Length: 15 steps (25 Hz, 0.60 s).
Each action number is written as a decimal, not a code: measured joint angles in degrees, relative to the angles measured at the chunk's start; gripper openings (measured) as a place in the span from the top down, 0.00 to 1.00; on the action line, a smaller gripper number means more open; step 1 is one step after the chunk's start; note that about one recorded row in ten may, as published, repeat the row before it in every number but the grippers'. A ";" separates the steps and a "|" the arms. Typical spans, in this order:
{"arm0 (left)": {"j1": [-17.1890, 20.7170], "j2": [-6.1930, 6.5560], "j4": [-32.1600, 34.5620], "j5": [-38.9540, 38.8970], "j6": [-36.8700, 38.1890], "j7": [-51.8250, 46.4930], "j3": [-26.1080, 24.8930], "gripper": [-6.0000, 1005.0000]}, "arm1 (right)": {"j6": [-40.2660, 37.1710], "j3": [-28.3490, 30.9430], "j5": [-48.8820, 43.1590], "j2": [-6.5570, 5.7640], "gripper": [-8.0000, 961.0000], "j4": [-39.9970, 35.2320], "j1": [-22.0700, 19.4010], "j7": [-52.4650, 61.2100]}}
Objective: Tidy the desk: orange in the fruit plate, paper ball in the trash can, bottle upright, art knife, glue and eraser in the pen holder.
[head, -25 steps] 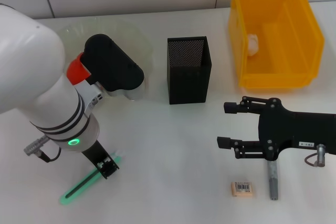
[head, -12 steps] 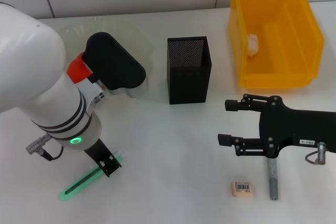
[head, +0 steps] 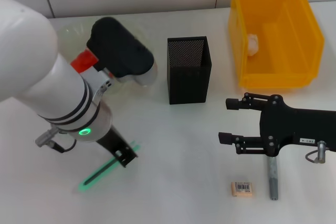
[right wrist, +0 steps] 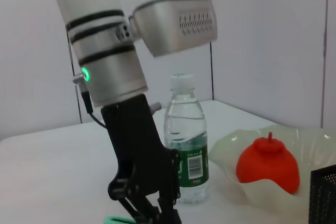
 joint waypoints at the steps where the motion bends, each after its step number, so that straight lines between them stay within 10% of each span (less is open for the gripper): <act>1: 0.16 0.00 1.08 -0.68 0.00 0.01 -0.31 0.80 | 0.01 0.16 -0.01 -0.01 0.20 0.02 0.00 0.00; 15: 3.32 0.25 15.55 -7.10 -5.47 0.50 -6.53 0.78 | 0.10 1.57 -0.18 -0.03 0.20 0.49 -0.09 0.00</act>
